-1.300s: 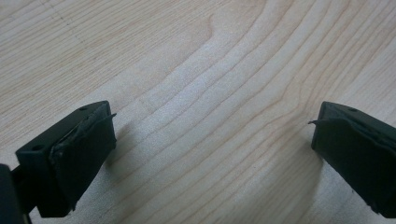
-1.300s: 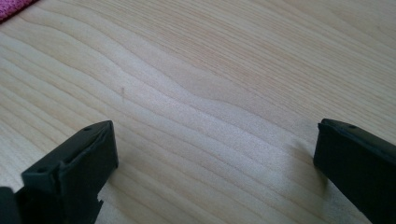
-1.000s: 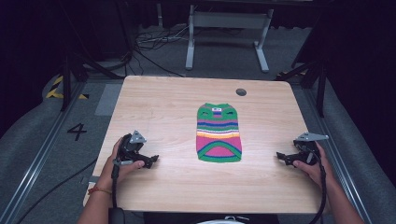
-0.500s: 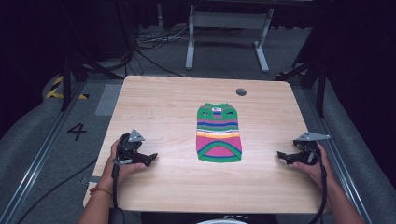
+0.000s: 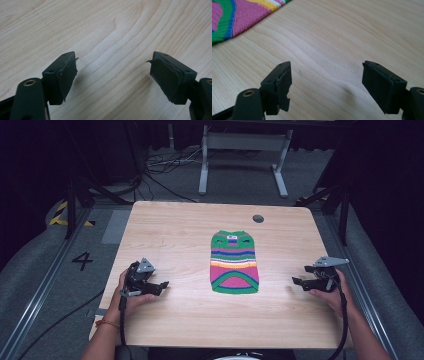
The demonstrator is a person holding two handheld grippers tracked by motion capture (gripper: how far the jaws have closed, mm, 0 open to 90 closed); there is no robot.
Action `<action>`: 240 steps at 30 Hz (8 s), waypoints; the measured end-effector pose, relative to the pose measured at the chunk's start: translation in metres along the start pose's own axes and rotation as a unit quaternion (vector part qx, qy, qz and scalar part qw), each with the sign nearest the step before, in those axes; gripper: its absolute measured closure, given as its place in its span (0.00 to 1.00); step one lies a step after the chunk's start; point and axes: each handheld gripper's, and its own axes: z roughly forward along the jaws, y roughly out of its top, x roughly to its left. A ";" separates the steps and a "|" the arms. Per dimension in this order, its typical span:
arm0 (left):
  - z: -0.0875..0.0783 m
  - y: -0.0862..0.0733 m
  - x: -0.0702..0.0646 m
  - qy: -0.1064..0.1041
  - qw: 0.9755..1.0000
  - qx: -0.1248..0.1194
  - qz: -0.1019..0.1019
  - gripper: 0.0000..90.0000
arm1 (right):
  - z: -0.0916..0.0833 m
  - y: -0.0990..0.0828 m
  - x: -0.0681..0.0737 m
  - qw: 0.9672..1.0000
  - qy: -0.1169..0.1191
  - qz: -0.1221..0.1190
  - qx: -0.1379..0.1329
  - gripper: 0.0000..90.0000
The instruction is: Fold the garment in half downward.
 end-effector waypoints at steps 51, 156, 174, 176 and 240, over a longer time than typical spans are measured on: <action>0.124 0.192 -0.001 -0.017 1.000 -0.016 0.014 0.48 | 0.116 0.156 0.001 1.000 0.016 -0.018 -0.006 0.58; 0.064 0.125 -0.059 -0.074 0.977 -0.055 0.190 0.89 | 0.068 0.107 0.078 0.972 0.172 -0.136 -0.088 0.90; 0.044 0.092 -0.074 -0.064 0.977 -0.024 0.203 0.55 | 0.053 0.077 0.111 0.960 0.196 -0.195 -0.045 0.84; 0.042 0.091 -0.071 -0.055 0.979 -0.033 0.195 0.54 | 0.050 0.076 0.112 0.960 0.197 -0.195 -0.048 0.83; 0.007 0.061 -0.073 -0.011 0.982 0.024 0.185 0.33 | 0.015 0.050 0.105 0.979 0.070 -0.190 -0.017 0.46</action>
